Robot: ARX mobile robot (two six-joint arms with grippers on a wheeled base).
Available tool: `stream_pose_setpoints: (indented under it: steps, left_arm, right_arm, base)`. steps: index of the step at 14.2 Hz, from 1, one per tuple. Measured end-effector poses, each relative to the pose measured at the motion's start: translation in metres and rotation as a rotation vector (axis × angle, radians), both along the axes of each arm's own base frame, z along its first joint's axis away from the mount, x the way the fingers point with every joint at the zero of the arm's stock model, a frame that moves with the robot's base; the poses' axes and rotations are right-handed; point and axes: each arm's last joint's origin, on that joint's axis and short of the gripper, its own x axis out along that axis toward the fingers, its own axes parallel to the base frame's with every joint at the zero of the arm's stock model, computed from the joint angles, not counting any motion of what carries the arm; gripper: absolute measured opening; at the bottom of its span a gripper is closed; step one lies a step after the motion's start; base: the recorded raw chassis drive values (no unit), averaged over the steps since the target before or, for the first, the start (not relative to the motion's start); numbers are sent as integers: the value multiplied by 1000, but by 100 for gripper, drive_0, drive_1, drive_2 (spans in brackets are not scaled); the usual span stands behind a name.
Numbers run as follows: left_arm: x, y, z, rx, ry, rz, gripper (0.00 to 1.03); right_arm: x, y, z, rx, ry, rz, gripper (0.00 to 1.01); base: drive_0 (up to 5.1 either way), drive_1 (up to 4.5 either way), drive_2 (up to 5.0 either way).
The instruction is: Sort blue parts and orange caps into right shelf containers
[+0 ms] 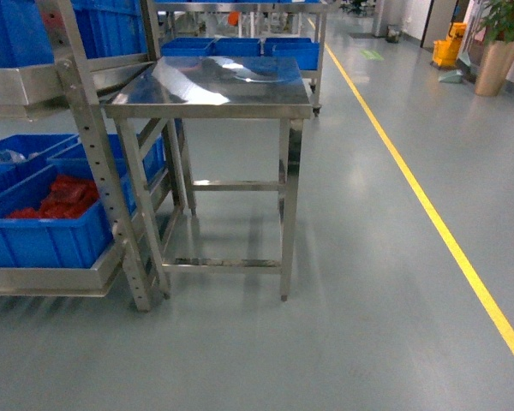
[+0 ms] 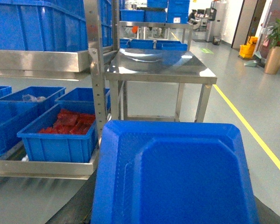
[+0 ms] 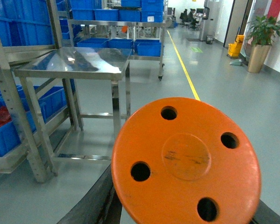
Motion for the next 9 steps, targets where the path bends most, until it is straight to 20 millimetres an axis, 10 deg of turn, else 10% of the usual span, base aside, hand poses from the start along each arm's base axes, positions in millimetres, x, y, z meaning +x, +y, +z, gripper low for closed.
stream_pose_setpoints:
  steps: [9]
  left_arm:
    - [0, 0, 0, 0, -2, 0, 43]
  right_arm:
    - [0, 0, 0, 0, 2, 0, 44]
  base:
    - [-4, 429, -437]
